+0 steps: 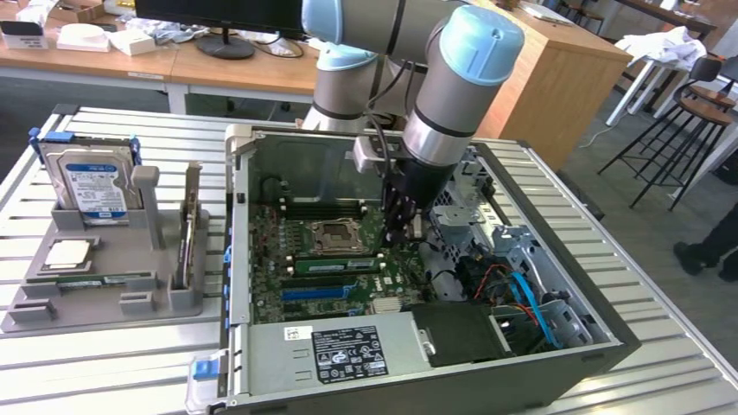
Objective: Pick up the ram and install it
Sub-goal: 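Press down the ram until it locks into place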
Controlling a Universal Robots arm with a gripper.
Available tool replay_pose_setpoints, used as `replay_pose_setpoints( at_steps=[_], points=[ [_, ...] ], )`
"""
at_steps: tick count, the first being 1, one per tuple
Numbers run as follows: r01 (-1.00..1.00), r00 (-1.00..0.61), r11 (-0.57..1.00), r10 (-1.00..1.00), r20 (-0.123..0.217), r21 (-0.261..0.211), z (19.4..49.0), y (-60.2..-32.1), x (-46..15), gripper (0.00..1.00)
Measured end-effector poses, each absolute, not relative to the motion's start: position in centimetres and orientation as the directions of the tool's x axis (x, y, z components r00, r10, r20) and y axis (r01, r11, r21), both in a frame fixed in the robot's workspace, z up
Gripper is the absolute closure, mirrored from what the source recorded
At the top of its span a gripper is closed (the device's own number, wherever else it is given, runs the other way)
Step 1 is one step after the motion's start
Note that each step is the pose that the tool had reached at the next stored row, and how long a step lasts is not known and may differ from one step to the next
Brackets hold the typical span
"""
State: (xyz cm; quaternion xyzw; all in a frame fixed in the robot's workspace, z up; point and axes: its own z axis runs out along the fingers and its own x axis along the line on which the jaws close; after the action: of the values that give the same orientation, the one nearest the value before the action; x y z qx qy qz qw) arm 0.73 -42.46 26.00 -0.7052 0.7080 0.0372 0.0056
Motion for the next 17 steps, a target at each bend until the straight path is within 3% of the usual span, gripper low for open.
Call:
replay_pose_setpoints(
  at_steps=[17],
  points=[
    [-0.999,-0.005,0.003,-0.998,-0.06,0.045,24.99,-42.3,0.73,0.9]
  ],
)
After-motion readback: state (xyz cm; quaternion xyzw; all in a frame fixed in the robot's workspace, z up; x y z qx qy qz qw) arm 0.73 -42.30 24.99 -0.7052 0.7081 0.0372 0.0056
